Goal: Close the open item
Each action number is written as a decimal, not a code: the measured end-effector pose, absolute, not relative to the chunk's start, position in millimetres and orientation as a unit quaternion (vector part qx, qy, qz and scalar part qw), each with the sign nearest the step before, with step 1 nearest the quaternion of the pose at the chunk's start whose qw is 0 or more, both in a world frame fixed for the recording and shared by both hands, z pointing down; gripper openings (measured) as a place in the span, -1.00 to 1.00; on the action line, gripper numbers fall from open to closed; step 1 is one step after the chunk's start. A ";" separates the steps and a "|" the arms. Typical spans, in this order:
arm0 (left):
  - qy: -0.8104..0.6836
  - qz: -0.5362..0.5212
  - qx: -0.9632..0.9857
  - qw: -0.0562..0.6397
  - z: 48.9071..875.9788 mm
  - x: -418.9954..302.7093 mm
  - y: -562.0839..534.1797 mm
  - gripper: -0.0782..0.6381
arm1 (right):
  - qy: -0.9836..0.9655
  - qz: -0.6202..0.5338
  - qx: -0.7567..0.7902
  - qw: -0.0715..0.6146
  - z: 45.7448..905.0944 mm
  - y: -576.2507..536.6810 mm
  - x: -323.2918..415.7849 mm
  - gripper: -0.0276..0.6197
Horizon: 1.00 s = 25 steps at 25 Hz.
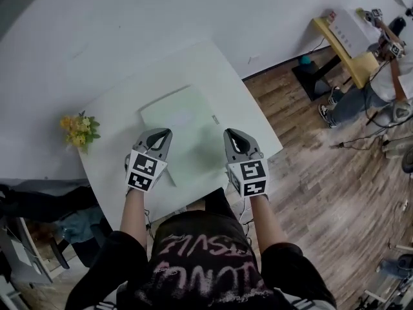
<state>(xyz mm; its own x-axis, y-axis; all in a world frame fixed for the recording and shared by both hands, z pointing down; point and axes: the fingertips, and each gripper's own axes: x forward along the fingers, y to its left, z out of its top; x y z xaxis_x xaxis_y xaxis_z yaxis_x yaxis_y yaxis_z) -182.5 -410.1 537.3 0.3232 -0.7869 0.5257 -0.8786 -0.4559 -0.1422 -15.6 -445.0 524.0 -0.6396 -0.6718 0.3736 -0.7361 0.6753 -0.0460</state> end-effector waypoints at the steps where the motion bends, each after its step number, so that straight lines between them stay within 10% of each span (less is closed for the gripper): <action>1: -0.528 0.261 0.803 0.090 533.2 -195.3 -403.6 -0.73 | -0.905 0.093 0.381 0.165 520.5 -442.7 -29.6 -0.83; 25: -0.767 0.114 0.626 0.085 446.9 -451.8 -218.0 -0.74 | -0.970 0.022 0.192 0.144 467.4 -356.9 -298.5 -0.83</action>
<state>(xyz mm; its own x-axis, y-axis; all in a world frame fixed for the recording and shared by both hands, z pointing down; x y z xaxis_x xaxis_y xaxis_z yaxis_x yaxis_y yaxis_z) -451.8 -218.0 446.9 -0.2024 -0.9405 0.2729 -0.9792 0.1910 -0.0683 -298.5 -356.9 467.4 -0.8844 -0.3672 0.2881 -0.3797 0.9250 0.0136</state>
